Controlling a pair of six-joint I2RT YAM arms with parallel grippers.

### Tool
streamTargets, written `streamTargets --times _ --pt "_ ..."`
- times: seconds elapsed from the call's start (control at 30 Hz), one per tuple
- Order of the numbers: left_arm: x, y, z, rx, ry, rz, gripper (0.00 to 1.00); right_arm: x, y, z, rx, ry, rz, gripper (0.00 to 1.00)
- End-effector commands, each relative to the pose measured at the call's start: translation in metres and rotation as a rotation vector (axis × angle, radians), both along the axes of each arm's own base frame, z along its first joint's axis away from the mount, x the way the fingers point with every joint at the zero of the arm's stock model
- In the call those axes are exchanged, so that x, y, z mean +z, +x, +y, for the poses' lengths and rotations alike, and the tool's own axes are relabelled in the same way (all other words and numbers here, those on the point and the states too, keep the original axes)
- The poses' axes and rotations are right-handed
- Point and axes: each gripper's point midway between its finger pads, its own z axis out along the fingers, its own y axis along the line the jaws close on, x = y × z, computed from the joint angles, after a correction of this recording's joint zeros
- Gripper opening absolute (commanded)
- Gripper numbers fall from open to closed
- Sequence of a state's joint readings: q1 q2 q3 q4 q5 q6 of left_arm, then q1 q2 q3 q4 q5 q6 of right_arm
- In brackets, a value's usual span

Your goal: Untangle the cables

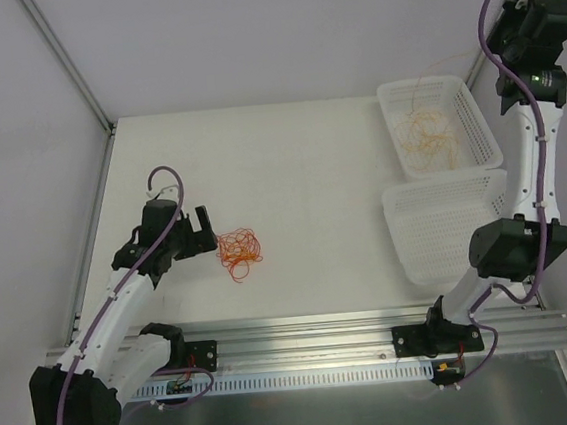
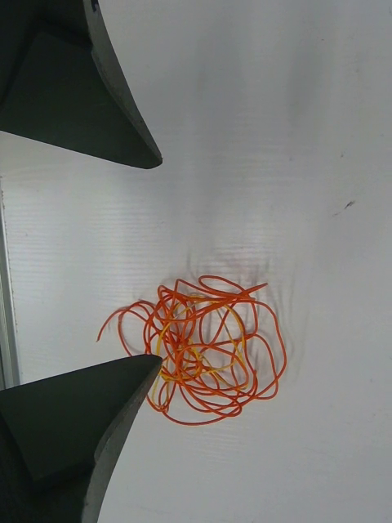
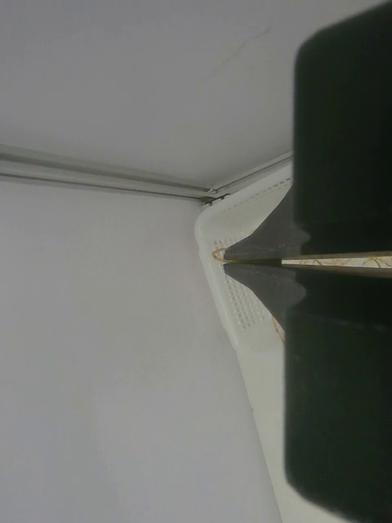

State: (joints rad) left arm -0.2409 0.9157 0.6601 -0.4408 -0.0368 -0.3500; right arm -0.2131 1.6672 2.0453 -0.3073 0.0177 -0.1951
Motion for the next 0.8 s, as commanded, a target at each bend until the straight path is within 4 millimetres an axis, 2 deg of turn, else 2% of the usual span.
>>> streamTargets --times 0.0,0.07,0.17,0.2,0.23,0.27,0.3,0.33,0.37,0.4,0.43,0.47,0.57,0.63,0.67,0.7,0.73,0.77 --pt "0.007 0.013 0.001 -0.008 0.014 -0.051 0.99 -0.025 0.024 -0.019 -0.02 0.013 0.012 0.01" --pt "0.004 0.013 0.0 -0.011 0.013 -0.043 0.99 -0.056 0.036 -0.026 -0.027 0.026 0.072 0.01" --pt "0.001 0.012 -0.001 -0.019 0.009 -0.031 0.99 -0.116 0.054 -0.034 -0.045 0.055 0.19 0.03" --pt "0.0 0.012 -0.002 -0.02 0.007 -0.029 0.99 -0.138 0.056 -0.037 -0.059 0.071 0.233 0.09" --pt "0.0 0.011 -0.003 -0.025 0.002 -0.027 0.99 -0.169 0.06 -0.038 -0.062 0.096 0.309 0.19" --pt "-0.001 0.011 -0.004 -0.026 0.002 -0.022 0.99 -0.18 0.061 -0.038 -0.064 0.109 0.34 0.3" --pt "-0.001 0.011 -0.004 -0.028 0.001 -0.023 0.99 -0.188 0.06 -0.038 -0.07 0.125 0.365 0.48" --pt "-0.001 0.011 -0.004 -0.029 0.0 -0.023 0.99 -0.198 0.057 -0.034 -0.067 0.152 0.399 0.55" --pt "-0.002 0.011 -0.005 -0.032 -0.003 -0.019 0.99 -0.196 0.055 -0.031 -0.062 0.161 0.399 0.62" --pt "-0.002 0.011 -0.005 -0.033 -0.004 -0.019 0.99 -0.192 0.053 -0.026 -0.05 0.162 0.396 0.76" --pt "-0.004 0.01 -0.005 -0.035 -0.003 -0.014 0.99 -0.193 0.049 -0.018 -0.031 0.158 0.407 0.81" --pt "-0.004 0.01 -0.006 -0.039 -0.007 -0.013 0.99 -0.179 0.043 -0.012 -0.018 0.148 0.391 0.84" --pt "-0.008 0.01 -0.011 -0.053 -0.023 0.011 0.99 -0.177 0.028 0.028 0.084 0.154 0.43 0.88" --pt "-0.01 0.01 -0.016 -0.064 -0.044 0.031 0.99 -0.166 0.013 0.071 0.189 0.167 0.421 0.89" --pt "-0.011 0.01 -0.018 -0.067 -0.053 0.038 0.99 -0.186 0.003 0.088 0.22 0.185 0.47 0.89" --pt "-0.011 0.01 -0.021 -0.076 -0.068 0.046 0.99 -0.19 -0.005 0.121 0.285 0.178 0.487 0.89" --pt "-0.013 0.01 -0.024 -0.078 -0.081 0.061 0.99 -0.184 -0.017 0.134 0.32 0.18 0.471 0.89" --pt "-0.014 0.01 -0.026 -0.08 -0.087 0.072 0.99 -0.209 -0.033 0.176 0.404 0.188 0.532 0.88"
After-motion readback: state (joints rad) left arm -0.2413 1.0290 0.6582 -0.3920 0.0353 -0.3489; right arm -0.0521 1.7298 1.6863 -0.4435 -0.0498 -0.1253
